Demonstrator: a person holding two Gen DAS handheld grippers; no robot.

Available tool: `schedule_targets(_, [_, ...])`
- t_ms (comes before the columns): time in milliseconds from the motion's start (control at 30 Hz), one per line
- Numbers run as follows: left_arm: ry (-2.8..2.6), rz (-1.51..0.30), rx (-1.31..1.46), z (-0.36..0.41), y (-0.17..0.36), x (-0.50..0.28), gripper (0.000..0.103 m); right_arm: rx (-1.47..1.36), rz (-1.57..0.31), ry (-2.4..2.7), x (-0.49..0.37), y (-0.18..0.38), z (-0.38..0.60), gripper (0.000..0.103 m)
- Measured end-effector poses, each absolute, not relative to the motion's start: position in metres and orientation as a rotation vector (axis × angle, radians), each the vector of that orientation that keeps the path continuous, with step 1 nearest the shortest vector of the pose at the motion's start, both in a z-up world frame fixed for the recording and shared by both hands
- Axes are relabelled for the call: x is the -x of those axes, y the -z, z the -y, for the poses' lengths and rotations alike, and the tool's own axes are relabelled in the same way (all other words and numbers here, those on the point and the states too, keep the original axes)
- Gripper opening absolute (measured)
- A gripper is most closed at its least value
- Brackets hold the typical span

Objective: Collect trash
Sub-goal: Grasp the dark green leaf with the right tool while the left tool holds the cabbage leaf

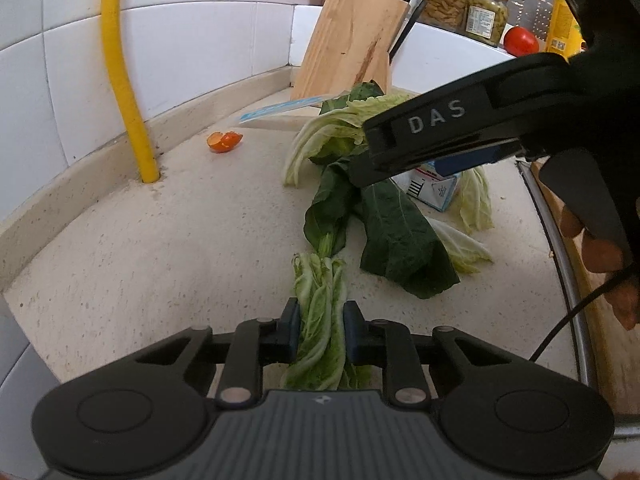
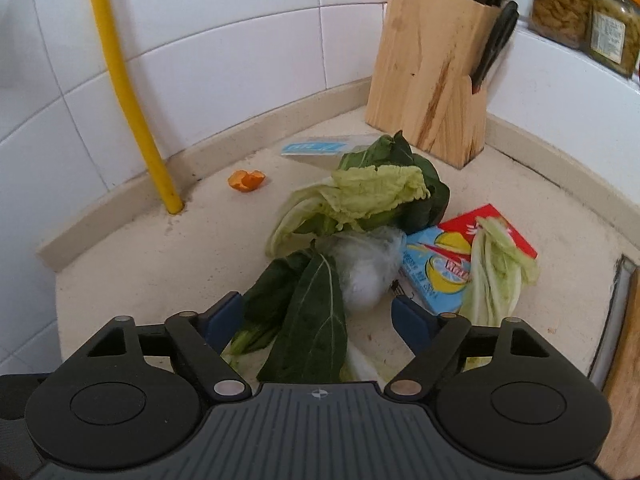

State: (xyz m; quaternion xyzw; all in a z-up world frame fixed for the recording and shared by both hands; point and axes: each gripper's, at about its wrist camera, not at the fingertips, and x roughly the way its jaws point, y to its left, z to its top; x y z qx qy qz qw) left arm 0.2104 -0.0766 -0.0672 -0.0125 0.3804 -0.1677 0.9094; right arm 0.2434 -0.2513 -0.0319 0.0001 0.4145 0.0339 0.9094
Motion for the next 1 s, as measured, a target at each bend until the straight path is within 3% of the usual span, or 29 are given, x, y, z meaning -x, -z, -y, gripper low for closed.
schedule_targets(800, [0.341, -0.798, 0.046, 0.076, 0.066, -0.211, 0.017, 0.020, -0.907, -0.024, -0.258, 0.045, 0.253, 0.084])
schedule_targets(833, [0.341, -0.798, 0.052, 0.075, 0.066, -0.211, 0.017, 0.012, -0.912, -0.027, -0.259, 0.047, 0.255, 0.082])
schedule_targets(867, [0.341, -0.799, 0.058, 0.074, 0.067, -0.211, 0.017, 0.009, -0.916, -0.030, -0.261, 0.049, 0.256, 0.068])
schedule_targets(900, [0.340, -0.800, 0.066, 0.072, 0.067, -0.211, 0.017, -0.004, -0.928, -0.043, -0.263, 0.050, 0.257, 0.046])
schedule_targets(967, [0.337, -0.802, 0.079, 0.068, 0.067, -0.210, 0.017, -0.055, -0.967, -0.071, -0.267, 0.054, 0.260, 0.027])
schedule_targets(1000, [0.332, -0.805, 0.089, 0.066, 0.067, -0.210, 0.017, -0.071, -0.975, -0.079, -0.268, 0.055, 0.261, 0.024])
